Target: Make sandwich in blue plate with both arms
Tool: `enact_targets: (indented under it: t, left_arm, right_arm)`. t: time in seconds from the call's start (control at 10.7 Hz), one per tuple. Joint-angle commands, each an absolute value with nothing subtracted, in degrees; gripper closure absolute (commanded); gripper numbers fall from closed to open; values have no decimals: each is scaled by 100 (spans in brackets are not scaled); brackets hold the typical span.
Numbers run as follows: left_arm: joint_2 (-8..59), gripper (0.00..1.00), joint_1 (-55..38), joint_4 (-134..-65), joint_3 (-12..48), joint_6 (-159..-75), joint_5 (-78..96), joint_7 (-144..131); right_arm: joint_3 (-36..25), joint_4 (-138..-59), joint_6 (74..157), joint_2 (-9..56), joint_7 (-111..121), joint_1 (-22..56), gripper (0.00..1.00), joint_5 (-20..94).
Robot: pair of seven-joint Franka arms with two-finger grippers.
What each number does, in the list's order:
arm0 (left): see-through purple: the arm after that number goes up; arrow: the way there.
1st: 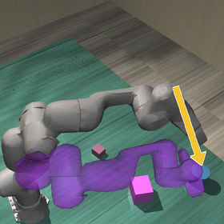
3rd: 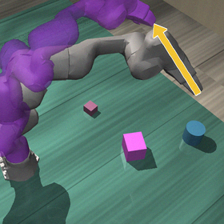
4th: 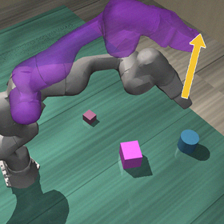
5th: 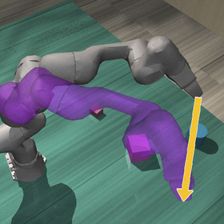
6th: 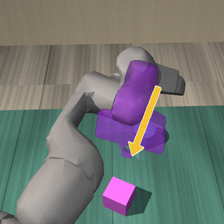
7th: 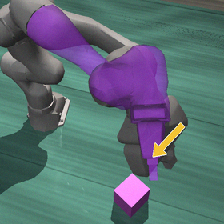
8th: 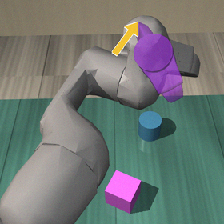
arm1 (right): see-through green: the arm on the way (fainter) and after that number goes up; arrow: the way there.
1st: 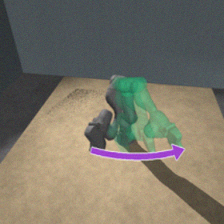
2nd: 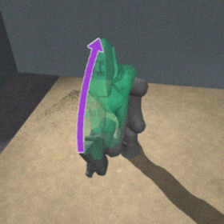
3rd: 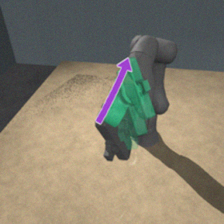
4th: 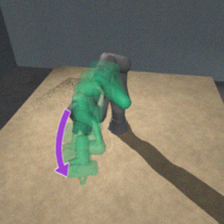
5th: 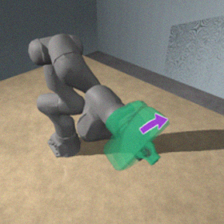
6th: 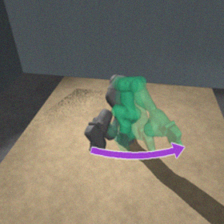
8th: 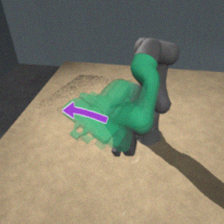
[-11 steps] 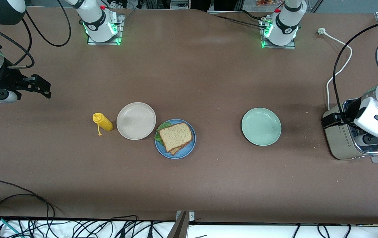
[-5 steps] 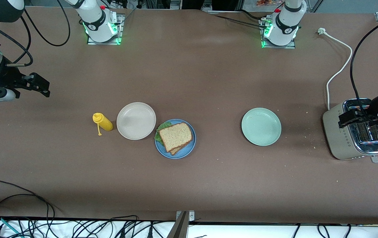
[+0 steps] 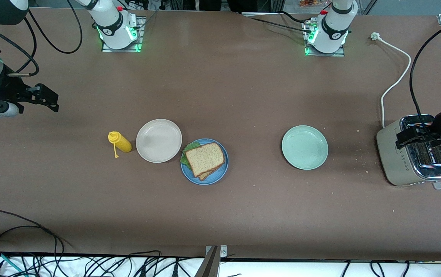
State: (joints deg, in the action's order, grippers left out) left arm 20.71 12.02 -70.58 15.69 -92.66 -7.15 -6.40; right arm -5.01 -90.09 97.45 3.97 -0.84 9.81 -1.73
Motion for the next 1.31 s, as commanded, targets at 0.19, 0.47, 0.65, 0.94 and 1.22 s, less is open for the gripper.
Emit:
enact_targets:
  t: [0.19,0.47,0.65,0.94,1.22]
  left_arm:
    - [2013,0,1292,-7031,1582,-9220,-598,-554]
    - [2013,0,1240,-7031,1591,-9220,-606,-554]
    - [2013,0,1213,-7031,1600,-9229,-571,-571]
    - [2021,0,1204,-7031,1600,-9229,-554,-571]
    - [2021,0,1195,-7031,1617,-9229,-571,-571]
  right_arm:
    - [-483,-8869,9668,387,-176,1116,0,-202]
    - [-475,-8833,9694,395,-105,1116,0,-255]
    - [-492,-8833,9712,396,-105,1108,0,-255]
    - [-501,-8833,9712,422,-114,1107,0,-229]
    - [-501,-8833,9712,422,-114,1107,0,-229]
